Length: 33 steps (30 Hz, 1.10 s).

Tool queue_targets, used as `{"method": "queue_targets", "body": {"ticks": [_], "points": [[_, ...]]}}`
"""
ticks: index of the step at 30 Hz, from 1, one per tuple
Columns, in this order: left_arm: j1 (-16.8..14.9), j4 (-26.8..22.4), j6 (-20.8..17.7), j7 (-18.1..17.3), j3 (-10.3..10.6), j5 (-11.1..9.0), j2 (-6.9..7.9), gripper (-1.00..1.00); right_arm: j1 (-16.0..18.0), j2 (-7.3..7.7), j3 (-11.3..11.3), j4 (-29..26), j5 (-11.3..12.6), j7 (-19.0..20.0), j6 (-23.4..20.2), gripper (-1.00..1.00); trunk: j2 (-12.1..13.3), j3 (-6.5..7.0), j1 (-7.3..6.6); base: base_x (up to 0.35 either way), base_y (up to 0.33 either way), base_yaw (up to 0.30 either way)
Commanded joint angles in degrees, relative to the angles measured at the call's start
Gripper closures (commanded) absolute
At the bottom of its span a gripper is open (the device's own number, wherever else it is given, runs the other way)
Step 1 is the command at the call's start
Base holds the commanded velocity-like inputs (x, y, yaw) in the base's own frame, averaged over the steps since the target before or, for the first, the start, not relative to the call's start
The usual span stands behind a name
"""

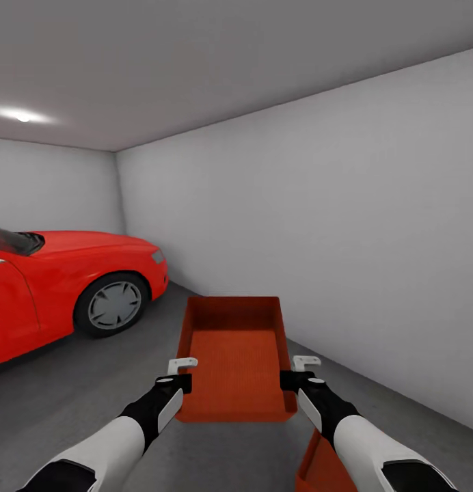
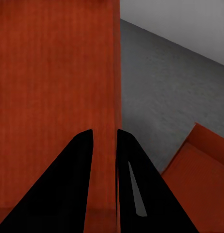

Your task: Move the two storage containers from the living room to the garage. In the garage, place one container on the floor and stack the other container on top of it (either order is fine).

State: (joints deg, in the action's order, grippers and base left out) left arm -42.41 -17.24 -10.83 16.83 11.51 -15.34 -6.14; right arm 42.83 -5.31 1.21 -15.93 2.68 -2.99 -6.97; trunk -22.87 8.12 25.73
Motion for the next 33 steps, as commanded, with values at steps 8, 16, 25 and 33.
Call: {"method": "queue_targets", "body": {"ticks": [8, 16, 25, 33], "points": [[0.0, -0.3, 1.3, 0.5, -2.7, 0.2, 2.98, 1.00, 0.0, 0.13, -0.7, 0.0, 0.8, 0.2, -0.9, 1.00, 0.0, -0.02, 0.05, 0.318, 0.177, -0.171], [0.0, -0.4, 1.3, 0.7, -2.7, 0.2, 2.98, 1.00, 0.0, 0.19, -0.7, 0.0, 0.8, 0.2, -0.9, 1.00, 0.0, -0.02, 0.05, 0.182, 0.077, -0.279], [0.0, -0.4, 1.3, 0.8, -2.7, 0.2, 2.98, 1.00, 0.0, 0.30, -0.8, 0.0, 0.8, 0.2, -0.9, 1.00, 0.0, -0.02, 0.05, 0.005, 0.002, -0.282], [0.0, -0.4, 1.3, 0.8, -2.7, 0.2, 2.98, 1.00, 0.0, 0.30, -0.8, 0.0, 0.8, 0.2, -0.9, 1.00, 0.0, -0.02, 0.05, 0.000, 0.000, -0.283]]}}
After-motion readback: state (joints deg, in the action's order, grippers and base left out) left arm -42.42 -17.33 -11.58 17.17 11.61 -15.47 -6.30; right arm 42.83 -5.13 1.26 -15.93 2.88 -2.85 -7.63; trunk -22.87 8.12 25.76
